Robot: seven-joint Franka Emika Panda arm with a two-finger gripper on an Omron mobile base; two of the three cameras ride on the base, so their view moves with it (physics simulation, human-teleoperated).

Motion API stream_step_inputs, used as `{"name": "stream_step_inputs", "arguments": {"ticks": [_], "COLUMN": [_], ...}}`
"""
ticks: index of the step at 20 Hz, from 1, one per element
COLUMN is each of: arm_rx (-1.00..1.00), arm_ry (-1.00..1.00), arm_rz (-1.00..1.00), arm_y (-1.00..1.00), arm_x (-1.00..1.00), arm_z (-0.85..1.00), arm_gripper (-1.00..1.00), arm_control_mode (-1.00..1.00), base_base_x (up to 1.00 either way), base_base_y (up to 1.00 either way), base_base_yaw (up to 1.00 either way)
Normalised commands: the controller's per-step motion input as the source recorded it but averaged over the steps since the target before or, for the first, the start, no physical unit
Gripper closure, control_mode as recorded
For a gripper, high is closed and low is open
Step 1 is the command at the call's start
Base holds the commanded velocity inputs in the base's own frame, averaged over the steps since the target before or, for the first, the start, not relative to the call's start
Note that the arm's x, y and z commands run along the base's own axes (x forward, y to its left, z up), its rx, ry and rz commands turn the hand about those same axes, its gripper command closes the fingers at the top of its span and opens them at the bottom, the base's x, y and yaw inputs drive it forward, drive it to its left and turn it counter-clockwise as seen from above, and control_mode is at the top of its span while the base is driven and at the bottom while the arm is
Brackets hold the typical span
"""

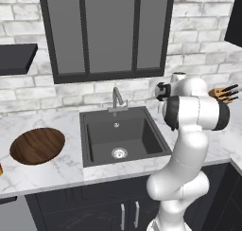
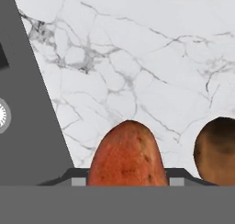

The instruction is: Remove the potato and sweet potato from the sink. Then move the bowl and cup from the counter to the sink for washing.

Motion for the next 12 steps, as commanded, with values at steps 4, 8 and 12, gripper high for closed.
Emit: {"name": "stream_step_inputs", "arguments": {"ticks": [4, 8, 12], "arm_rx": [0.03, 0.01, 0.00], "arm_ry": [0.01, 0.00, 0.00], "arm_rz": [0.03, 0.05, 0.04], "arm_y": [-0.20, -0.15, -0.18], "arm_x": [0.26, 0.30, 0.28], "arm_z": [-0.15, -0.19, -0.18], "arm_gripper": [1.00, 1.00, 1.00], "arm_control_mode": [-1.00, -1.00, -1.00], "base_base_x": [0.00, 0.00, 0.00], "base_base_y": [0.00, 0.00, 0.00], "base_base_yaw": [0.00, 0.00, 0.00]}}
